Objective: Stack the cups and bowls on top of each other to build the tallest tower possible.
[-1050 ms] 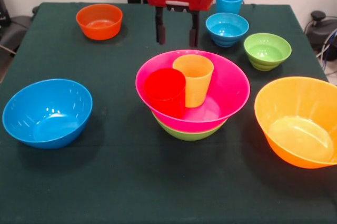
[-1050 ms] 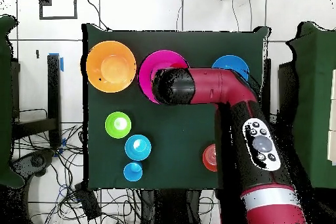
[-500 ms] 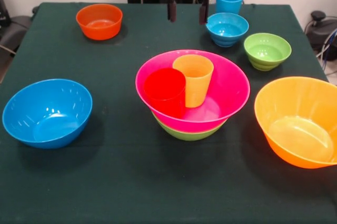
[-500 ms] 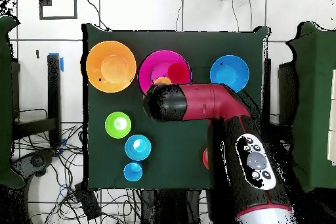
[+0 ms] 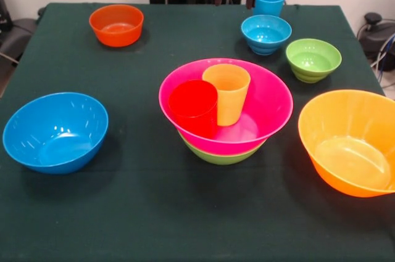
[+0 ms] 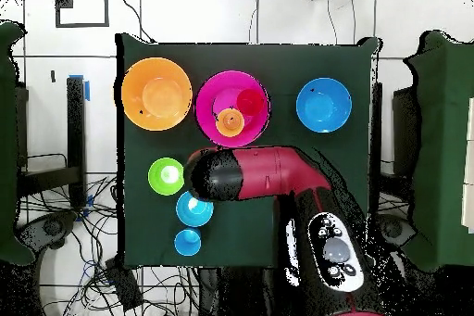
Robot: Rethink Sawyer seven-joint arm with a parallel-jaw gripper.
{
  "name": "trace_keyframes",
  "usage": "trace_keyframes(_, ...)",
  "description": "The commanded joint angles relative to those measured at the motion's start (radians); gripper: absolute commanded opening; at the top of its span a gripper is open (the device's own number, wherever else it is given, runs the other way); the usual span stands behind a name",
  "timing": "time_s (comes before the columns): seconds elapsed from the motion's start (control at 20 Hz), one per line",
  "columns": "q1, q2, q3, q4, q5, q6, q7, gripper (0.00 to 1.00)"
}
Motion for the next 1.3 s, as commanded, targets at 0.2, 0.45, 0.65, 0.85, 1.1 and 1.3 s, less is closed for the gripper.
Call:
trace_keyframes(0.2,0.095,-0.028,-0.090,0.230,0.007,-0.167,0.231,1.00)
trace_keyframes(0.45,0.155,0.000,-0.147,0.280,0.027,-0.267,0.270,1.00)
trace_keyframes(0.65,0.215,0.027,-0.207,0.325,0.037,-0.344,0.303,1.00)
trace_keyframes(0.85,0.271,-0.012,-0.259,0.369,0.038,-0.335,0.312,1.00)
trace_keyframes(1.1,0.274,0.000,-0.247,0.414,0.052,-0.397,0.314,1.00)
trace_keyframes(1.3,0.293,0.017,-0.246,0.408,0.076,-0.406,0.332,1.00)
